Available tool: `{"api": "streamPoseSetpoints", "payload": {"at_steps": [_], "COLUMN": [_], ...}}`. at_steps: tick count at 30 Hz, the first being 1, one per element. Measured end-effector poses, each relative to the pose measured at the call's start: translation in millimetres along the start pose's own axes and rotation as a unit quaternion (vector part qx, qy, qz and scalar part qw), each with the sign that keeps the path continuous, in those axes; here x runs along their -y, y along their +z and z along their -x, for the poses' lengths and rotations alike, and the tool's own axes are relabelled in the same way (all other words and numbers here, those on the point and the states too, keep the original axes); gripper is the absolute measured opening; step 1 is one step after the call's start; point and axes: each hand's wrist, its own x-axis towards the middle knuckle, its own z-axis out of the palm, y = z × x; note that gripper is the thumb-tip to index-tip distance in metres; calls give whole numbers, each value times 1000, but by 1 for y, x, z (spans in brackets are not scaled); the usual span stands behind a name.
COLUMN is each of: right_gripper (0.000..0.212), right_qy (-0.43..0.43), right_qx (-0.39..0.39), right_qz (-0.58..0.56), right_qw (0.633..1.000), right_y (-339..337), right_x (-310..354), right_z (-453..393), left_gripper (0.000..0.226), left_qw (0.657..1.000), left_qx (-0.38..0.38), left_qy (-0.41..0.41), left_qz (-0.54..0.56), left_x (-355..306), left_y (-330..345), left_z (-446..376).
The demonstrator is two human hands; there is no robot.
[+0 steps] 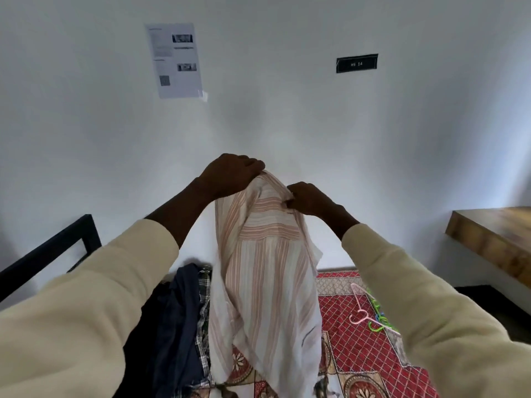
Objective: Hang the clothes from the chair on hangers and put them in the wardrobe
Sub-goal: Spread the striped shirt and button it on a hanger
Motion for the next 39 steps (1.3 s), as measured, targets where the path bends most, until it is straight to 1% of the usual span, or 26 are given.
{"api": "streamPoseSetpoints", "payload": {"at_steps": [2, 3, 4, 6, 7, 9, 11, 12, 13, 15, 16, 17, 18, 19, 20, 21, 22, 24, 25, 26, 27, 30, 33, 35, 37, 39], "right_gripper": [21, 18, 15, 14, 15, 17, 16, 15, 14, 24, 34, 41, 44, 42, 37, 36, 37, 32, 27, 25, 25, 28, 35, 31, 29, 29], "right_qy": [68, 67, 47, -13, -21, 31, 124, 167, 197, 214, 198, 160, 130, 67, 19, -26, -63, -16, 47, 109, 142, 187, 207, 218, 256, 270], "right_qx": [-86, -140, -182, -204, -192, -157, -143, -144, -150, -167, -171, -184, -161, -97, -19, 60, 104, 82, 47, 3, -35, -80, -85, -77, -63, -32], "right_qz": [26, 62, 95, 139, 161, 156, 88, 23, -42, -98, -77, -23, 25, 107, 147, 161, 166, 188, 199, 174, 152, 135, 112, 136, 142, 135], "right_qw": [994, 986, 978, 969, 968, 975, 978, 975, 968, 957, 962, 970, 978, 987, 989, 985, 979, 979, 978, 979, 977, 970, 968, 963, 954, 953], "right_y": [11, 17, 25, 40, 47, 64, 76, 82, 86, 93, 95, 95, 96, 97, 96, 98, 100, 96, 95, 93, 93, 95, 110, 114, 113, 108], "right_x": [-15, -19, -23, -32, -39, -54, -56, -53, -49, -41, -41, -44, -46, -50, -52, -53, -58, -56, -58, -59, -59, -58, -65, -72, -71, -64], "right_z": [8, 13, 18, 29, 33, 46, 58, 63, 65, 67, 68, 69, 71, 75, 78, 83, 85, 87, 89, 90, 91, 102, 121, 132, 139, 141], "left_gripper": [34, 34, 32, 28, 28, 28, 21, 20, 21, 22, 24, 31, 39, 46, 50, 53, 54, 45, 36, 25, 18, 26, 30, 32, 28, 17], "left_qw": [1000, 999, 997, 990, 985, 980, 981, 980, 977, 965, 956, 943, 925, 901, 881, 869, 867, 881, 884, 880, 870, 816, 802, 806, 798, 769], "left_qx": [-1, -1, -3, -9, -9, 8, 11, 19, 31, 59, 78, 110, 146, 190, 223, 247, 252, 259, 262, 281, 309, 369, 388, 391, 384, 375], "left_qy": [-26, -44, -68, -134, -166, -192, -188, -190, -200, -249, -280, -315, -351, -391, -418, -429, -428, -389, -371, -358, -353, -405, -415, -409, -426, -471], "left_qz": [13, 22, 31, 43, 44, 48, 51, 58, 64, 57, 40, 14, -3, -1, 6, 19, 34, 76, 111, 139, 154, 185, 184, 176, 183, 216], "left_x": [-4, -7, -9, -10, -10, -9, -14, -18, -22, -29, -31, -33, -35, -39, -43, -46, -48, -59, -65, -69, -72, -79, -89, -98, -113, -132], "left_y": [5, 6, 8, 13, 12, 16, 20, 24, 26, 32, 36, 39, 41, 40, 40, 43, 45, 46, 48, 51, 54, 67, 72, 69, 65, 57], "left_z": [13, 20, 26, 35, 39, 54, 68, 75, 78, 84, 88, 93, 100, 104, 108, 114, 118, 125, 129, 131, 133, 135, 142, 147, 144, 135]}}
